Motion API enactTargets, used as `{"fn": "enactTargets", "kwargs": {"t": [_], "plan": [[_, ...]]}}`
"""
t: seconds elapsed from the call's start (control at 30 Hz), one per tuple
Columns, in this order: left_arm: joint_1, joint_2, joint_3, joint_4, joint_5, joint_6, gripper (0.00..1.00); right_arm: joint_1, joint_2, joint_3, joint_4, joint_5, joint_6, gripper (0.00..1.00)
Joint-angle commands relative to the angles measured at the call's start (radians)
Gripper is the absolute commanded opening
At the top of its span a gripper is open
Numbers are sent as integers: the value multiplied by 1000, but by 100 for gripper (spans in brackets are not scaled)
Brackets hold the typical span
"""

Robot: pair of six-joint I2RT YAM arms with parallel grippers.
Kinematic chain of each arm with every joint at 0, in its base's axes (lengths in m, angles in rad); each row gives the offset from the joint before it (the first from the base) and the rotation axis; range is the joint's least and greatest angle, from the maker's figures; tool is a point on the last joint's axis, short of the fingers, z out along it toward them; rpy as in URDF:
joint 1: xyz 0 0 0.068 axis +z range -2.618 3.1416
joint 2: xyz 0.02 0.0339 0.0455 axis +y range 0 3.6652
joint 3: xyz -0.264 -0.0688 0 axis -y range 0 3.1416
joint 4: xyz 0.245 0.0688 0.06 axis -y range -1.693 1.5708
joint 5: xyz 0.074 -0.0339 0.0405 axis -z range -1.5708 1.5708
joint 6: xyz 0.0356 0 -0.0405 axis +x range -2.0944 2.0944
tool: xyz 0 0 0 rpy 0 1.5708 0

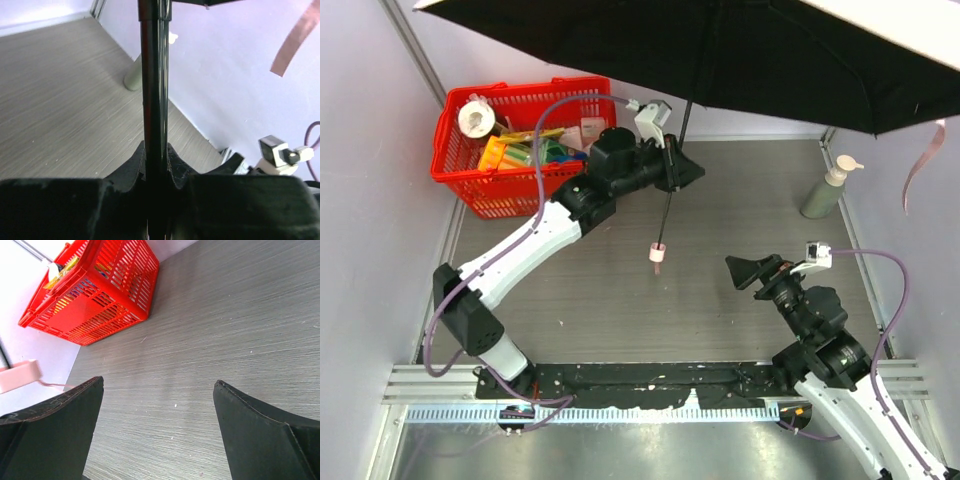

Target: Put away the umbrella

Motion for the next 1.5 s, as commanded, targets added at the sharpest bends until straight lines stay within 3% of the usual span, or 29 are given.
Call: {"fn": "enactTargets", "kwargs": {"t": [0.0,0.23,0.33,0.47,0.73,0.83,1.03,1.17,1.37,1.4,1.43,1.47], "plan": [[-101,-124,150,-116,-196,7,0,-3,92,125,18,2,-47,94],[-326,-190,95,-162,-535,15,0,-4,336,557,19,-38,-15,93],[-409,-176,104,-203,-648,36,0,-1,555,808,-8,-155,-6,91],[-514,-187,78,-214,-834,75,0,-3,709,1004,-38,-242,-15,89],[-577,-211,1,-182,-922,73,0,-3,778,980,149,-305,80,88],[-581,-207,-16,-186,-931,59,0,-3,813,977,184,-304,92,84],[-597,-205,-11,-205,-962,58,0,-3,815,917,219,-221,99,63],[-600,-202,-2,-222,-953,58,0,-3,803,848,383,-259,131,53],[-601,-233,-17,-232,-948,59,0,-3,809,799,495,-285,181,31],[-603,-234,-17,-237,-946,61,0,-3,812,791,518,-302,197,26],[-601,-237,-17,-242,-943,59,0,-3,814,776,556,-310,204,6],[-603,-244,-17,-243,-934,58,0,-1,817,771,571,-328,215,1]]}}
